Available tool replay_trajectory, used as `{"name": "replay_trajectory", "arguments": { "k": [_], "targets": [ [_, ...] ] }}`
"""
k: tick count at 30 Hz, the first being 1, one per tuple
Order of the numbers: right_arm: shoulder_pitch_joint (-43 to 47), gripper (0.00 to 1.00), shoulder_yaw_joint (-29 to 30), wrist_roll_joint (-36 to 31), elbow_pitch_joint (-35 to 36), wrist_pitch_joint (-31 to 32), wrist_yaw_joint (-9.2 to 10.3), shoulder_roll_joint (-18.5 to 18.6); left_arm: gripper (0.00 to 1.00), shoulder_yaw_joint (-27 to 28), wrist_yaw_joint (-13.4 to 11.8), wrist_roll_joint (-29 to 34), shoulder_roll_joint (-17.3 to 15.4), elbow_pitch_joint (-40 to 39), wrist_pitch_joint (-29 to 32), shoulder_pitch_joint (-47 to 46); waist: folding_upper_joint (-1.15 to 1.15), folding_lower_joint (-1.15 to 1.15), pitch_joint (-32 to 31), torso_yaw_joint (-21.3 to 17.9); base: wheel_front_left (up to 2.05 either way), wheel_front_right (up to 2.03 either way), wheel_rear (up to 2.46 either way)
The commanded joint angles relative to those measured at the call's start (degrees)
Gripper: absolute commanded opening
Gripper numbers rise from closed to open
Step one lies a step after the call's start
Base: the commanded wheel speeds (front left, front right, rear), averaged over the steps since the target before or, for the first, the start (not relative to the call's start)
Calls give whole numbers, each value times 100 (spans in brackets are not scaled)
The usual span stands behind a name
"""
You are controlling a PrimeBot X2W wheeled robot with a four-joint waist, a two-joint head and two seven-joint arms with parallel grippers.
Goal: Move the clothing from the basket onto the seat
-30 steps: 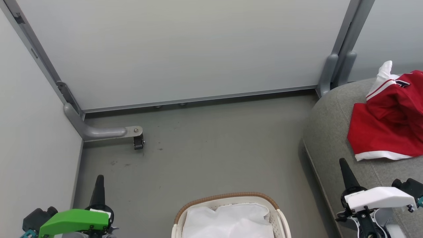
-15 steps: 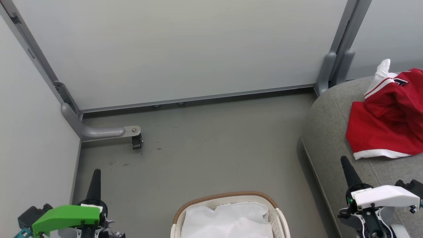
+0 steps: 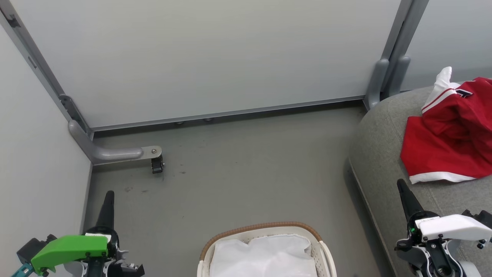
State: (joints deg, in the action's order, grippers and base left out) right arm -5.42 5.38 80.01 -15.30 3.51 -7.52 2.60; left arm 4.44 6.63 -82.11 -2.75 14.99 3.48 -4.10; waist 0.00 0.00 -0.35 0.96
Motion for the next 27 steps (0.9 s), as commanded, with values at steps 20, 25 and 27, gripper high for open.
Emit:
{"name": "replay_trajectory", "arguments": {
  "k": [20, 25, 27],
  "targets": [
    [-99, 0, 101, 938, 120, 242, 4, 41, 0, 179, 88, -777, -22, -91, 246, -221, 0, 0, 37, -67, 0, 0, 0],
    [-103, 0, 119, 1142, 134, 294, 4, 43, 0, 210, 97, -953, -22, -101, 298, -257, 0, 0, 46, -84, 0, 0, 0],
    [-103, 0, 125, 1209, 141, 314, 4, 44, 0, 222, 99, -1020, -23, -105, 305, -263, 0, 0, 50, -90, 0, 0, 0]
  ]
}}
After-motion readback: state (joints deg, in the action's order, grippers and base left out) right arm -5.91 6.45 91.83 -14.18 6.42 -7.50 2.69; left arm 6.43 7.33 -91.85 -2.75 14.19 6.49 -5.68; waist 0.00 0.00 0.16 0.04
